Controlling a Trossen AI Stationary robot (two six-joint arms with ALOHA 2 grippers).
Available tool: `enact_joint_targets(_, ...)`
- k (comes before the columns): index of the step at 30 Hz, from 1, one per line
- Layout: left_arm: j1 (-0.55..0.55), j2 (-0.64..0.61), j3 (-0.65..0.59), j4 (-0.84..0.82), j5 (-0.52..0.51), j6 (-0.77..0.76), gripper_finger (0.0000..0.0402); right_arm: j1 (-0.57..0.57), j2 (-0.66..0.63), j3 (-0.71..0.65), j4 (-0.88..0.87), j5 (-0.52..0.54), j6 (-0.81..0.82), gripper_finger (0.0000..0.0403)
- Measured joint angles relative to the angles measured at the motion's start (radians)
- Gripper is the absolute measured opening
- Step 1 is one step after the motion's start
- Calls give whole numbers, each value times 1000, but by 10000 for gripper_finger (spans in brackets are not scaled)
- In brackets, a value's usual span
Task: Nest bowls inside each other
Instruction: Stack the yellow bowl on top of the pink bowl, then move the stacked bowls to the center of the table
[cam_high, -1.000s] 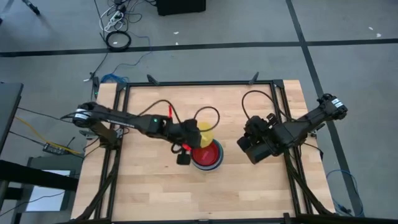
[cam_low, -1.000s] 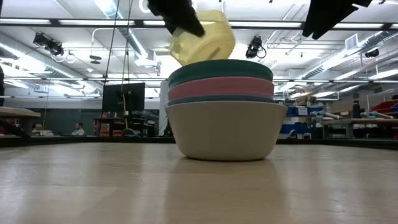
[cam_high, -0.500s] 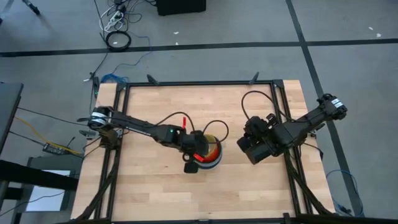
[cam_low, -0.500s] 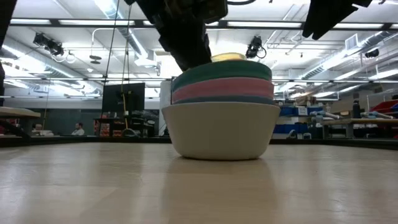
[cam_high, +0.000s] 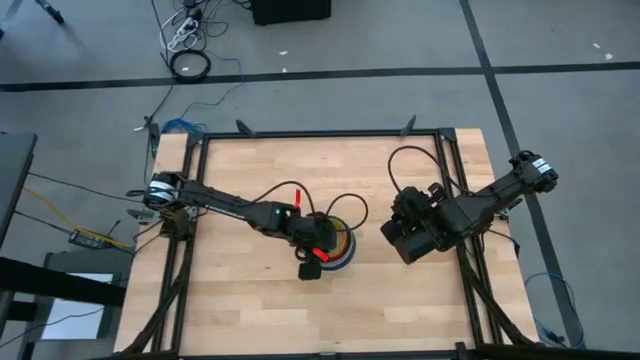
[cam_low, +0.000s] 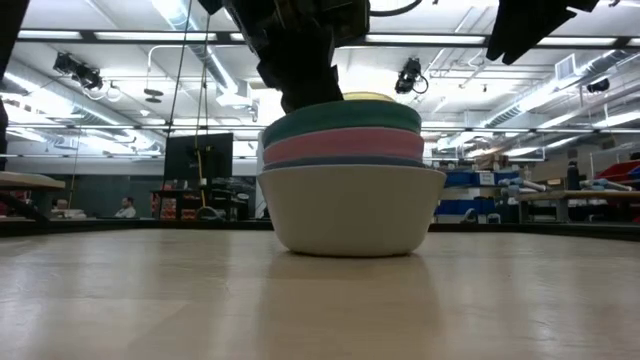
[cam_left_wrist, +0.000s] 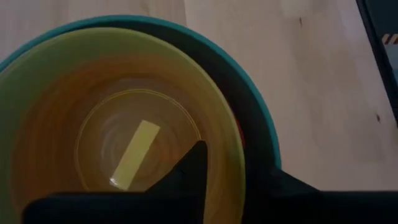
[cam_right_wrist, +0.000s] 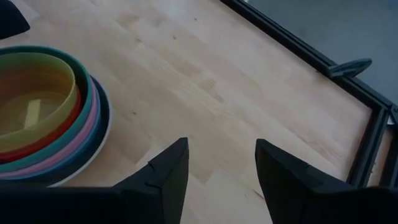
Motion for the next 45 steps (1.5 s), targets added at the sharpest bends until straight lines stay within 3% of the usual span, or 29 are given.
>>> enact_joint_targets(20, 3, 0, 122, -106, 11, -18, 215, 0, 0, 0, 5, -7, -1, 180)
enact_joint_targets(27, 4, 0, 202, -188, 10, -21, 219, 0, 1, -3, 23, -19, 13, 178)
enact_joint_targets(32, -9, -1, 306, -438, 28, -21, 219, 8, 4, -110, 194, -174, 39, 177)
enact_joint_targets(38, -73, -2, 304, -610, 277, -19, 218, 20, 5, -246, 383, -261, 53, 169)
enact_joint_targets(41, -104, -2, 280, -578, 314, 8, 218, 20, 5, -256, 387, -261, 67, 167)
enact_joint_targets(45, -101, -2, 236, -391, 288, 30, 218, 17, 5, -256, 383, -261, 58, 167)
